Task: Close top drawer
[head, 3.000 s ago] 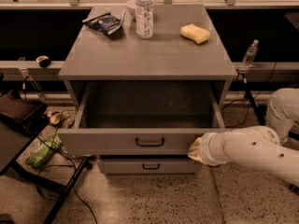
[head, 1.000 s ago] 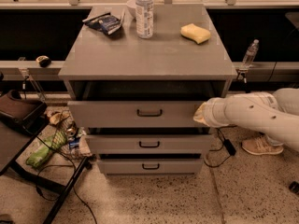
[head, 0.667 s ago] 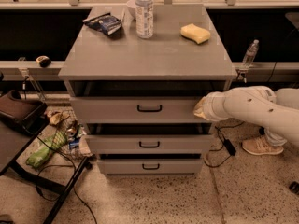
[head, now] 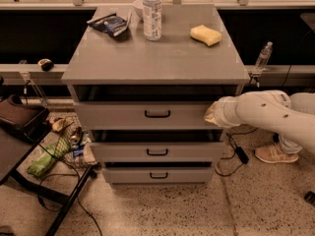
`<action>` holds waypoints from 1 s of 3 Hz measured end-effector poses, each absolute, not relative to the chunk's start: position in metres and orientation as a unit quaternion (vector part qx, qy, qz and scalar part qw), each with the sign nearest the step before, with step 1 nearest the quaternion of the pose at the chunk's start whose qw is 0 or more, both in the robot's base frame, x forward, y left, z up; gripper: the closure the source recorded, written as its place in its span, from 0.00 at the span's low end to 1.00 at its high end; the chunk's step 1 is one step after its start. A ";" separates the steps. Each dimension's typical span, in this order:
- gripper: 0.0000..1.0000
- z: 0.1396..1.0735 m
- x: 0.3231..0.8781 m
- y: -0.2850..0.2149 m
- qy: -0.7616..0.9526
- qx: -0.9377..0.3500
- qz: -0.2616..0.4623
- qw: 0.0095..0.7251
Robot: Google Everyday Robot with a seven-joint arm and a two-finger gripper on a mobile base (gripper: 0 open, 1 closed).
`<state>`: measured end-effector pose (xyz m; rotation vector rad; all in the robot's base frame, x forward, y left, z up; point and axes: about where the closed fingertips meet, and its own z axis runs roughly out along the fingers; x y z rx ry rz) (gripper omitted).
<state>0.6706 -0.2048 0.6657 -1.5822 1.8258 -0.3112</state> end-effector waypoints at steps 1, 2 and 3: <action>0.66 0.666 0.671 -0.205 0.703 -0.610 -0.120 0.346; 0.89 0.666 0.671 -0.205 0.703 -0.610 -0.120 0.346; 1.00 0.667 0.666 -0.208 0.703 -0.613 -0.122 0.340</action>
Offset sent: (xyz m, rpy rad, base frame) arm 0.0000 0.0000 0.0000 0.0000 0.0000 0.0000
